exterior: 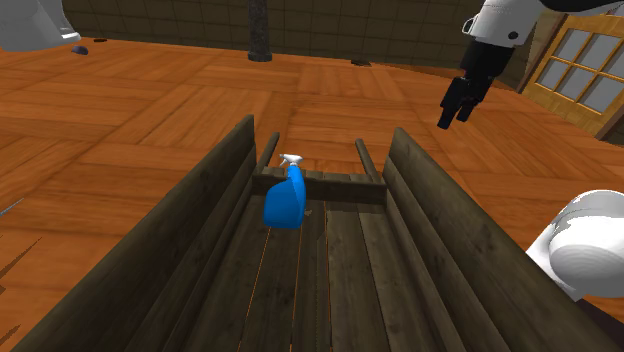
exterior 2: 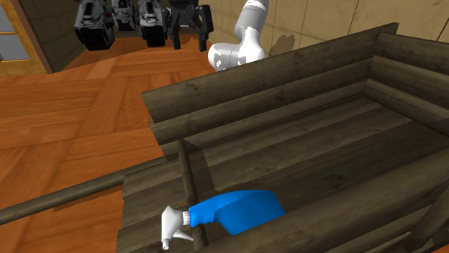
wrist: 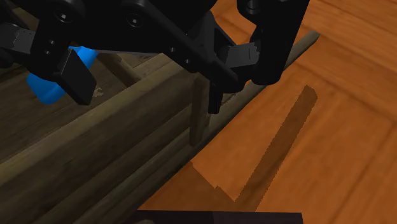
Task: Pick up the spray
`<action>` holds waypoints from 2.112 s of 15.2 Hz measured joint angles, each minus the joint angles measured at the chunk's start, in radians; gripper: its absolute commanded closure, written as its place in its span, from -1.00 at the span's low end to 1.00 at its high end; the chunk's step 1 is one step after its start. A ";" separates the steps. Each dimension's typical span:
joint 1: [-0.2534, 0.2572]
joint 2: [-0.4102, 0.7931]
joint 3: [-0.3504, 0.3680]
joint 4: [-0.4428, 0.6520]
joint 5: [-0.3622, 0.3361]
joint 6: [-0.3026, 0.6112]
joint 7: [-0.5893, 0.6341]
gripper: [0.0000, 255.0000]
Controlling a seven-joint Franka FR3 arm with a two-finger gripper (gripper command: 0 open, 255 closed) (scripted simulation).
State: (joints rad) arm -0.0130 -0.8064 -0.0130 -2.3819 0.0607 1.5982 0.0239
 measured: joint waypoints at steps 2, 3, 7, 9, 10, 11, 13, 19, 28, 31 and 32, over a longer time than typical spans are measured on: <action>0.000 0.011 0.011 0.000 0.003 0.011 0.014 -1.00; 0.001 0.025 0.032 0.002 0.010 0.023 0.041 -1.00; 0.000 0.117 0.131 0.011 0.032 0.107 0.172 -1.00; -0.001 0.168 0.184 0.031 0.039 0.139 0.246 -1.00; -0.005 0.201 0.207 0.035 0.039 0.165 0.280 -1.00; -0.007 0.231 0.232 0.049 0.037 0.178 0.317 -1.00; -0.014 0.299 0.282 0.080 0.030 0.213 0.393 -1.00; -0.045 0.546 0.414 0.222 -0.050 0.283 0.631 -1.00; -0.009 0.975 0.507 0.538 -0.290 0.268 1.007 -1.00; 0.039 1.124 0.495 0.676 -0.369 0.229 1.107 -1.00; 0.058 1.176 0.488 0.731 -0.392 0.212 1.135 -1.00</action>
State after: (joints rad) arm 0.0452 0.3699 0.4752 -1.6513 -0.3317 1.8102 1.1587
